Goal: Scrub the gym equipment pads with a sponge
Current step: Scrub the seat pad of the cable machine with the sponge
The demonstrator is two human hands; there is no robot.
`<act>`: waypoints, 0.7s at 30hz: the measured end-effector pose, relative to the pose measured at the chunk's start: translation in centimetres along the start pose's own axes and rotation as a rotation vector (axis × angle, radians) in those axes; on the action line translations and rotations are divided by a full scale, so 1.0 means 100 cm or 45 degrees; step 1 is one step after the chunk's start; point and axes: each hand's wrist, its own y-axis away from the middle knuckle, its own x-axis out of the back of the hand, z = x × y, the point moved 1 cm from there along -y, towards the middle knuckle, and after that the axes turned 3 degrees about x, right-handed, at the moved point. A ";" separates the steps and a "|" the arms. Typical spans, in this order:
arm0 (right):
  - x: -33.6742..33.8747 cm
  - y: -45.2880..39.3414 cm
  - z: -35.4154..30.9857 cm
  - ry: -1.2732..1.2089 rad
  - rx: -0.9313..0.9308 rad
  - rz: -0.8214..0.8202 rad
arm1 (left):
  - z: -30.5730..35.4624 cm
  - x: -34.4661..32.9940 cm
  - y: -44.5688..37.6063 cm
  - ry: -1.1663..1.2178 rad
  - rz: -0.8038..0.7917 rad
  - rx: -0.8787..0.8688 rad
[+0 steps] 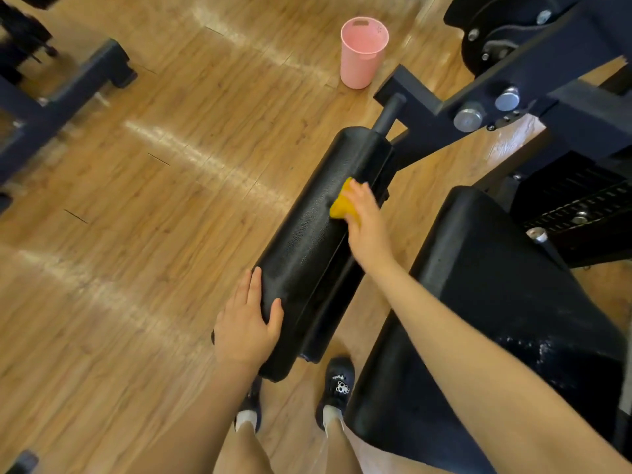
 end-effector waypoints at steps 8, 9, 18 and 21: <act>-0.052 0.057 -0.027 0.035 0.023 0.095 | 0.002 0.001 0.000 -0.052 0.044 -0.004; -0.062 0.081 -0.031 0.033 0.079 0.035 | 0.002 0.000 0.000 -0.040 0.044 -0.002; -0.047 0.195 -0.028 -0.163 -0.118 -0.078 | 0.004 0.004 0.005 0.005 0.079 -0.054; -0.016 0.216 -0.019 -0.172 -0.189 -0.006 | 0.007 0.005 0.008 -0.063 0.064 -0.106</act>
